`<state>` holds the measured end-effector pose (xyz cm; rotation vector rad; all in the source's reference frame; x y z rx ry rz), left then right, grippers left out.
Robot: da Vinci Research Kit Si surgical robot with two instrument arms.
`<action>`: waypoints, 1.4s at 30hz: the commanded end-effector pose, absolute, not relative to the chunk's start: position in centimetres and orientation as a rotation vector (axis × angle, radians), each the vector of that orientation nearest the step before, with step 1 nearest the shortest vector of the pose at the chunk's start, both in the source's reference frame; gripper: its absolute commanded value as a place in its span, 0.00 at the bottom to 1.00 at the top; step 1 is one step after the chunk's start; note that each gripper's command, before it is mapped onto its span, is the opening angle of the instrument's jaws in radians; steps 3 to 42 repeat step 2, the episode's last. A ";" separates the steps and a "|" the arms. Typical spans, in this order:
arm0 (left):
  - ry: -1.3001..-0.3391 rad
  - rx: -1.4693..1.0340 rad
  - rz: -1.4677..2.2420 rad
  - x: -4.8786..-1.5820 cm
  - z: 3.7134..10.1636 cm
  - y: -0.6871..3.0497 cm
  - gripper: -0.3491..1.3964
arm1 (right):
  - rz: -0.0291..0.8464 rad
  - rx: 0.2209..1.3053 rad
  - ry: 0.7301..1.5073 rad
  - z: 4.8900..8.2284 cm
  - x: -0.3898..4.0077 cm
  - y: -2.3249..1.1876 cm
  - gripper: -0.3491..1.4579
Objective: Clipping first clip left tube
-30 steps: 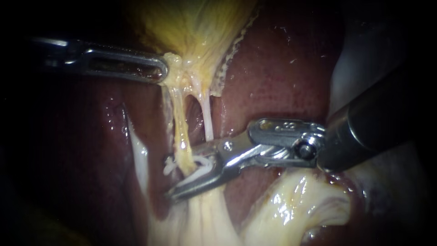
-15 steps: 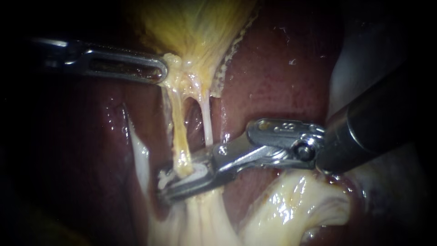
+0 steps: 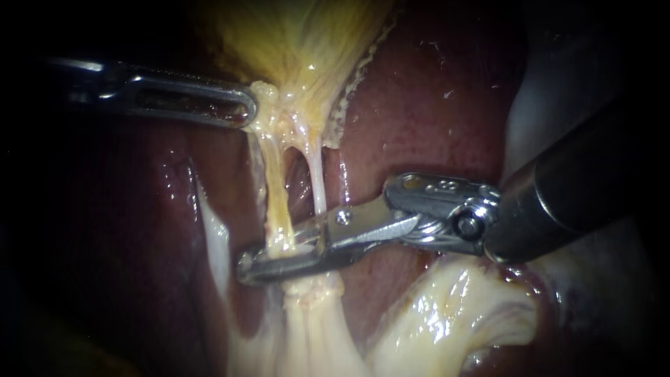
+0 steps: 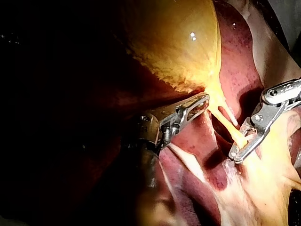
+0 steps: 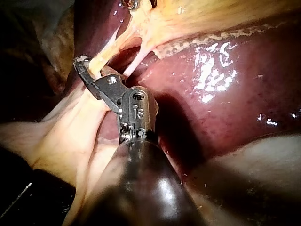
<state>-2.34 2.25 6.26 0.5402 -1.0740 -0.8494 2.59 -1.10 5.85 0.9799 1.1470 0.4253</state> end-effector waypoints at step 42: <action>-1.074 0.540 -0.850 -2.34 6.26 2.25 0.00 | 0.424 0.980 1.147 5.85 2.60 -1.10 0.00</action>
